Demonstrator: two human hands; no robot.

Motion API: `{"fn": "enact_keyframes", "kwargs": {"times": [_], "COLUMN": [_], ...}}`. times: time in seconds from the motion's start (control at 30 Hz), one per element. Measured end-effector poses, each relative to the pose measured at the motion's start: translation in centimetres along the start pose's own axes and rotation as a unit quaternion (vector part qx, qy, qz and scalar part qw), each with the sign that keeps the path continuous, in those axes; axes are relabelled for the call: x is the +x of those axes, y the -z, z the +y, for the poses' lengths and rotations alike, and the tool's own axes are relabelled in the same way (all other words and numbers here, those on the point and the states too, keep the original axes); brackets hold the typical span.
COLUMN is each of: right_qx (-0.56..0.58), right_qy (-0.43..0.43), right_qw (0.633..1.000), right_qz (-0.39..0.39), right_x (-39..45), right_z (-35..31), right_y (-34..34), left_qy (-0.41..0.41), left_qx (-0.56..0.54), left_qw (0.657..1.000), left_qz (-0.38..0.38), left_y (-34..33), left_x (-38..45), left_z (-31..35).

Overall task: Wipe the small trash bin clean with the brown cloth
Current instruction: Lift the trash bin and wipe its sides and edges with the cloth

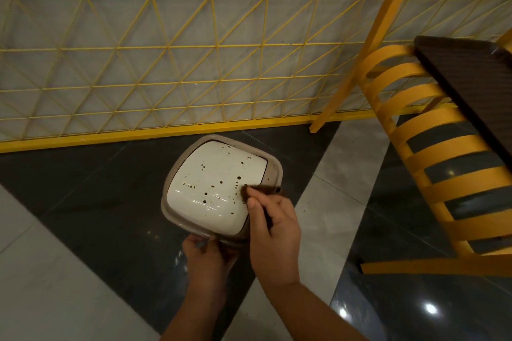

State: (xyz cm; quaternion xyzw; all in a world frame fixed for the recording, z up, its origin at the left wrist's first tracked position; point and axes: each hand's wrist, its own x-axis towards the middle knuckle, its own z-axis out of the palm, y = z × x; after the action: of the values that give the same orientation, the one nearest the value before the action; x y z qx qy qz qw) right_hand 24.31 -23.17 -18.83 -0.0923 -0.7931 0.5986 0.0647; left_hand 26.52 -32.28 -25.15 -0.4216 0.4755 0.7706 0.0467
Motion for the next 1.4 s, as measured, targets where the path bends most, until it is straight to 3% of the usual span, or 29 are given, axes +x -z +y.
{"fn": "enact_keyframes", "kwargs": {"times": [0.07,0.2,0.37,0.63,0.9,1.1,1.4], "right_qx": [-0.042,-0.076,-0.086,-0.054,-0.068,-0.102,-0.011], "right_qy": [-0.008,-0.104,-0.19,-0.279,-0.194,-0.233,-0.247], "right_qw": [0.999,0.991,0.978,0.958,0.979,0.967,0.968], "right_qz": [0.013,0.041,-0.004,0.038,-0.008,0.014,0.048], "right_x": [2.3,7.7,12.2,8.8,1.2,6.1,-4.2], "right_z": [0.6,2.2,3.9,4.8,5.2,3.9,5.0], "right_y": [0.0,0.3,0.8,1.6,1.8,1.9,-0.8], "left_qy": [-0.007,-0.002,0.007,0.0,-0.004,0.002,0.024], "left_qx": [-0.005,-0.005,-0.003,-0.006,-0.007,-0.02,-0.017], "left_qw": [1.0,0.999,0.999,0.999,0.999,1.0,0.999], "left_qz": [0.016,0.035,0.038,0.039,0.035,0.019,0.019], "left_y": [-0.1,-0.1,-0.3,-0.5,-0.5,-0.7,-1.0], "left_x": [0.0,0.2,0.1,-0.2,-0.5,-0.7,-1.6], "left_z": [-0.2,-0.5,-0.6,-0.4,-0.4,-0.2,0.4]}}
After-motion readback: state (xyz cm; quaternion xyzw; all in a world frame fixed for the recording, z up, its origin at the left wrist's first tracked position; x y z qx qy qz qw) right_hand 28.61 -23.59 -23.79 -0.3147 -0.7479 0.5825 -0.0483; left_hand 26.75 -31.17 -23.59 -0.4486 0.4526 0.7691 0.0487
